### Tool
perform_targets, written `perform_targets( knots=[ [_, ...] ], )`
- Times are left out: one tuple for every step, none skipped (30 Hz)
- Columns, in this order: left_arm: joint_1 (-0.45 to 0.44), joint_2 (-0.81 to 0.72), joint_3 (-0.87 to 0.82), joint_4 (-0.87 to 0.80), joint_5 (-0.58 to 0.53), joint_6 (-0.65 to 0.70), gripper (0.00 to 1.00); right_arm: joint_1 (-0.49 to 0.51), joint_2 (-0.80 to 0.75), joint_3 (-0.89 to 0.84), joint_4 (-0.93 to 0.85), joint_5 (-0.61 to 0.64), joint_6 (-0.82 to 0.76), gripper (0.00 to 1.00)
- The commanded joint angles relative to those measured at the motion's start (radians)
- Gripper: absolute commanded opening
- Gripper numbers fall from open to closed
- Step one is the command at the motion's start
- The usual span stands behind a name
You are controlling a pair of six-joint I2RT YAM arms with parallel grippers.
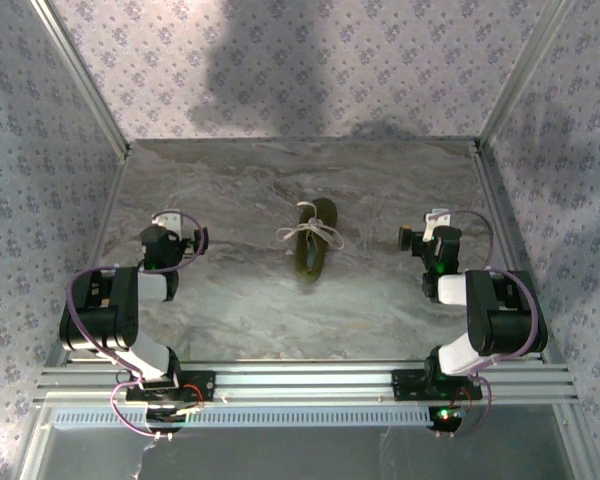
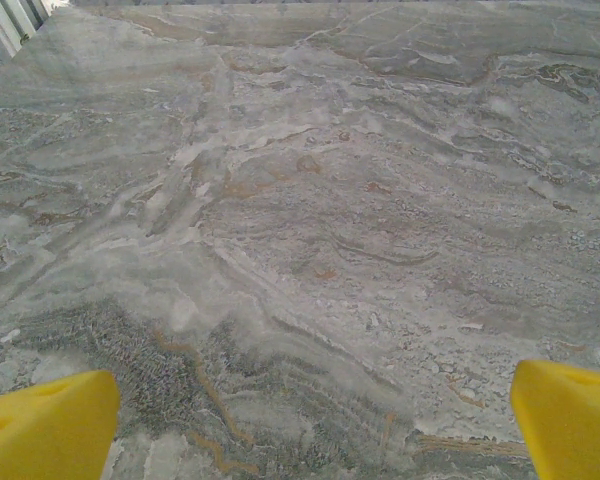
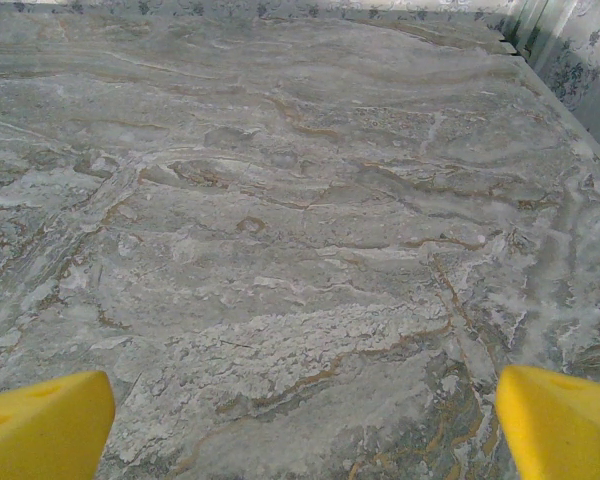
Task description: Tie the shoes
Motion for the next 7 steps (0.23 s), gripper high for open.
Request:
perform_targets(
  knots=[
    [0.005,-0.002,0.018,0.004,-0.008,-0.01,0.99,-0.005,0.008,0.014,-0.006,-0.009,0.016,1.0],
    [0.005,-0.002,0.019,0.001,-0.008,-0.01,0.99,-0.005,0.008,0.014,-0.007,-0.008,0.016,1.0],
    [0.004,0.0,0.019,0.001,-0.008,-0.011,0.99,-0.004,0.008,0.014,-0.007,-0.008,0.016,1.0],
    [0.005,-0.002,0.019,0.001,-0.008,-0.01,0.99,-0.005,0.008,0.014,-0.007,-0.007,0.016,1.0],
    [0.004,-0.002,0.019,0.001,-0.008,-0.01,0.99,-0.005,0.009,0.014,-0.007,-0.007,0.016,1.0],
    [0.004,-0.002,0.02,0.002,-0.011,-0.009,0.99,-0.005,0.008,0.014,-0.007,-0.006,0.016,1.0],
    [0.004,-0.002,0.018,0.004,-0.01,-0.01,0.99,-0.005,0.008,0.014,-0.007,-0.008,0.016,1.0]
  ],
)
